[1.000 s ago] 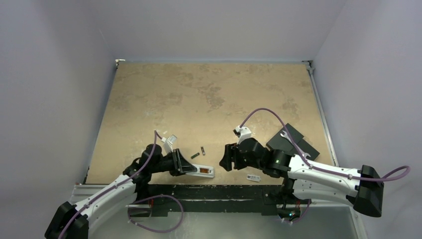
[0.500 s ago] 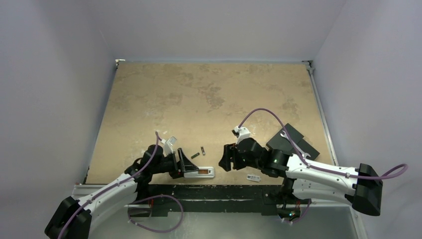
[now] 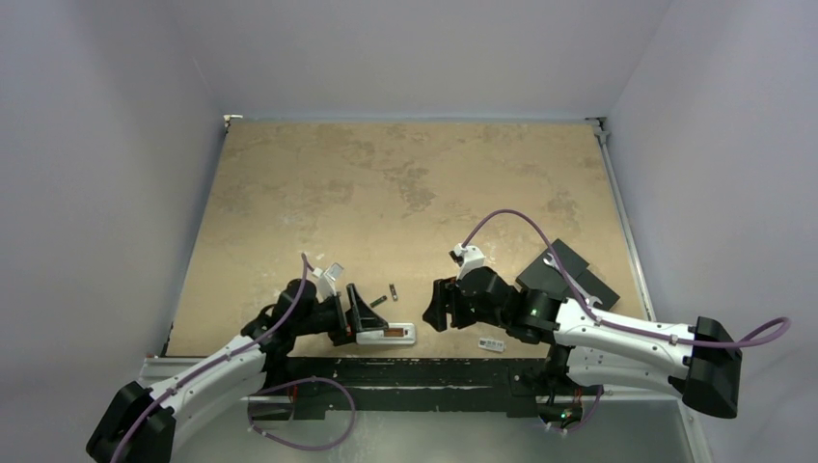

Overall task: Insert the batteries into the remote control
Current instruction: Place the remote control at the center of the board.

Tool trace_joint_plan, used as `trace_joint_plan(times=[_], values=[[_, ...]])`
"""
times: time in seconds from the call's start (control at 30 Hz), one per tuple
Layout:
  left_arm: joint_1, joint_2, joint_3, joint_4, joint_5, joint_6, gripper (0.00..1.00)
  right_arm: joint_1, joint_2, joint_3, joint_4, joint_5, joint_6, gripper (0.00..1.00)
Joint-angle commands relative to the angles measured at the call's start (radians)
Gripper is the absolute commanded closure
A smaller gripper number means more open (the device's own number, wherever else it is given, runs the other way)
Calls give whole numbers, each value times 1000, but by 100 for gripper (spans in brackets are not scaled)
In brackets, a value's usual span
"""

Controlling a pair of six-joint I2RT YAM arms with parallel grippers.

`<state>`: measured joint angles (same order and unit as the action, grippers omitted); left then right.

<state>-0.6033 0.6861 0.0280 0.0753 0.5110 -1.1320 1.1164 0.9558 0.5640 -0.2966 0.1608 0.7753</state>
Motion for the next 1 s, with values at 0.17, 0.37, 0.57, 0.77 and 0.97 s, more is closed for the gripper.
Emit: trace_joint_plan(times=[0.17, 0.37, 0.57, 0.77, 0.97], values=[[-56, -11, 107, -185, -125, 64, 1, 3, 18, -17, 55, 6, -14, 31], [-116, 39, 175, -231, -198, 79, 1, 3, 29, -16, 61, 10, -16, 31], [-153, 74, 220, -282, -253, 90, 1, 3, 23, -21, 52, 26, -16, 30], [-192, 99, 256, -310, -303, 86, 1, 3, 24, -20, 43, 50, -12, 30], [-241, 137, 282, -293, -334, 64, 1, 3, 29, -22, 39, 63, -7, 29]])
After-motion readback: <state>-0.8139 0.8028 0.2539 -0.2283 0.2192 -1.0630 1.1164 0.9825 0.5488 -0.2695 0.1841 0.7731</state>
